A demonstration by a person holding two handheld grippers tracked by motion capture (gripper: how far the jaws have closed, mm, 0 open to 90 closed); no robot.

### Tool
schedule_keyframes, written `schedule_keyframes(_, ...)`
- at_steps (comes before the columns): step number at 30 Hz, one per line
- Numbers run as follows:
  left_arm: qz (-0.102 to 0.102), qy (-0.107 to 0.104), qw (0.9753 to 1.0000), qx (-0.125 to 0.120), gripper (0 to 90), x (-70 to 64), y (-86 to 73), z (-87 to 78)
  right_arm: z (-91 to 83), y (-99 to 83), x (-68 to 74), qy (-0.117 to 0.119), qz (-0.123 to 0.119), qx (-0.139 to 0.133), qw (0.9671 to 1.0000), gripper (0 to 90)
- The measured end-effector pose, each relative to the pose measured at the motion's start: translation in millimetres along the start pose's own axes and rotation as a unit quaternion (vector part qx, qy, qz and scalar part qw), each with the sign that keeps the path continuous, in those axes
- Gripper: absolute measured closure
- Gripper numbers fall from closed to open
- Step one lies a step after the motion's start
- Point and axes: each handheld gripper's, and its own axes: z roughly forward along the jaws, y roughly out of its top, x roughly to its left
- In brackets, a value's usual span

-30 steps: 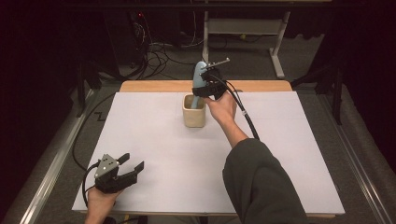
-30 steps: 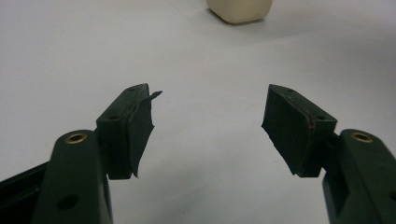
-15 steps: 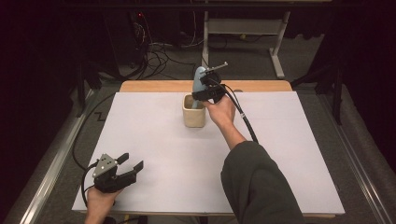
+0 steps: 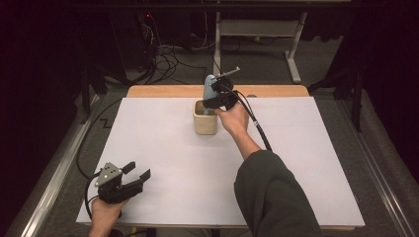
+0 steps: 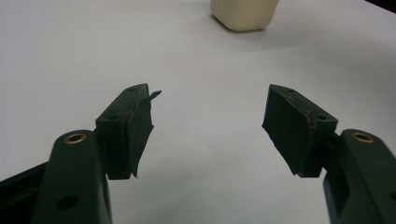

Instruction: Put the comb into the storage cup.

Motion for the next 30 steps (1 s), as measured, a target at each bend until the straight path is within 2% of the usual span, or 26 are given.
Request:
schedule_keyframes(3,0.001,0.000,1.0000,0.003,33.2,-0.1,-0.2,1.0,-0.6,-1.4,-1.3,0.008,0.015,-0.008,0.9998,46.5)
schedule_keyframes(7,0.017,0.015,0.9997,0.006,33.1,-3.5,-0.3,-0.1,-2.5,-4.8,0.6,0.008,0.008,-0.024,0.9996,40.0)
schedule_keyframes(9,0.015,0.014,0.9998,0.005,33.1,-3.5,-0.2,-0.1,-3.4,-5.3,1.2,0.007,0.002,-0.028,0.9996,38.7)
schedule_keyframes(21,0.016,0.012,0.9998,0.010,33.0,-2.7,-0.1,1.6,-10.8,-6.9,-6.1,0.001,-0.002,-0.039,0.9992,33.4)
schedule_keyframes(30,0.014,0.009,0.9998,0.013,33.1,-2.1,-0.6,4.3,-21.1,-18.4,-10.6,-0.003,-0.001,-0.065,0.9979,31.3)
